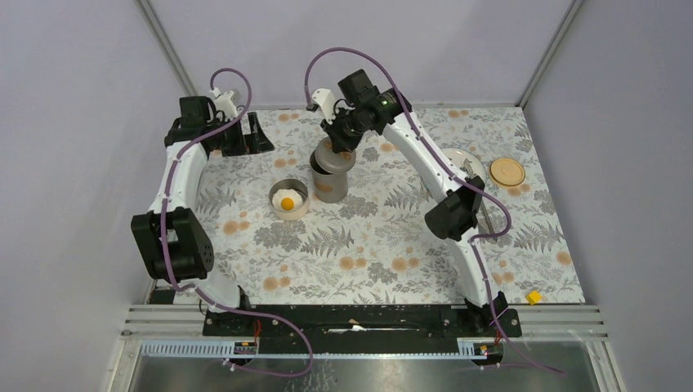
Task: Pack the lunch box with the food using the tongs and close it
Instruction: Close the box lid on the packing box.
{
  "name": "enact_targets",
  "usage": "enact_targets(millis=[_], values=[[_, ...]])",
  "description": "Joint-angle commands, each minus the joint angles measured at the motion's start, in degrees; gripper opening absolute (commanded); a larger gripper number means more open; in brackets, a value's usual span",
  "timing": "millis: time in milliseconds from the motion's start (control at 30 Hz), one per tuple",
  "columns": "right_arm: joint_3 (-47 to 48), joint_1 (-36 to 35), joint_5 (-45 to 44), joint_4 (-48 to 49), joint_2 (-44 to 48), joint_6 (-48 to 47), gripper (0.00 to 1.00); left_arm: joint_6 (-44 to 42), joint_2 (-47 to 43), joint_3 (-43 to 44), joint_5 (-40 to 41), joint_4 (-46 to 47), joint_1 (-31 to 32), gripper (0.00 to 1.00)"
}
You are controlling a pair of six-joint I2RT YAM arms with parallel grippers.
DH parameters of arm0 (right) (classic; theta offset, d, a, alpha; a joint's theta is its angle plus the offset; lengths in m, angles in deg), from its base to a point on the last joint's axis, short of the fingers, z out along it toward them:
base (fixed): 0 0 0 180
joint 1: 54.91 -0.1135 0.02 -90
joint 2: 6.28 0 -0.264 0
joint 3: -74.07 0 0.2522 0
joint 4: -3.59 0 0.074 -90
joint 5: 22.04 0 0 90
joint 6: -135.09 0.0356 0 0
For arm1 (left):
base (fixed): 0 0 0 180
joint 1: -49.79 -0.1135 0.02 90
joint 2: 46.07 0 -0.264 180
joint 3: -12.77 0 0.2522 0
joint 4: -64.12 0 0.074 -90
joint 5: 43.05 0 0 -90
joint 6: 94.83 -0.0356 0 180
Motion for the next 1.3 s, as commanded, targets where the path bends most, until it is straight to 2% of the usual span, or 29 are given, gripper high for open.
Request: enact_targets(millis=[0, 667, 833, 933, 1167, 1267], values=[[4.07, -1.66, -1.47, 0.10, -1.30, -0.45, 0.00, 2.47, 1.14, -0.38, -3.83, 3.06, -0.97, 0.99], [4.45, -4.68, -6.54, 3.14, -6.58, -3.13, 0.04, 3.59, 1.51, -1.85, -4.24, 4.12, -1.81, 0.99], [3.01, -4.71, -7.02, 3.07, -6.78, -3.53, 0.36, 3.64, 1.24, -2.14, -4.98, 4.12, -1.99, 0.99], [1.38, -4.76, -7.31, 2.96, -6.77, -3.98, 0.45, 3.64, 1.22, -2.14, -5.01, 4.17, -1.97, 0.99], [1.36, -4.21, -4.48, 0.21, -7.88, -3.60, 0.35, 3.61, 1.02, -2.28, -5.27, 4.12, -2.16, 0.99], [1.09, -2.08, 0.30, -1.08, -7.85, -1.29, 0.31, 3.64, 0.90, -2.33, -5.89, 4.10, -2.18, 0.99]])
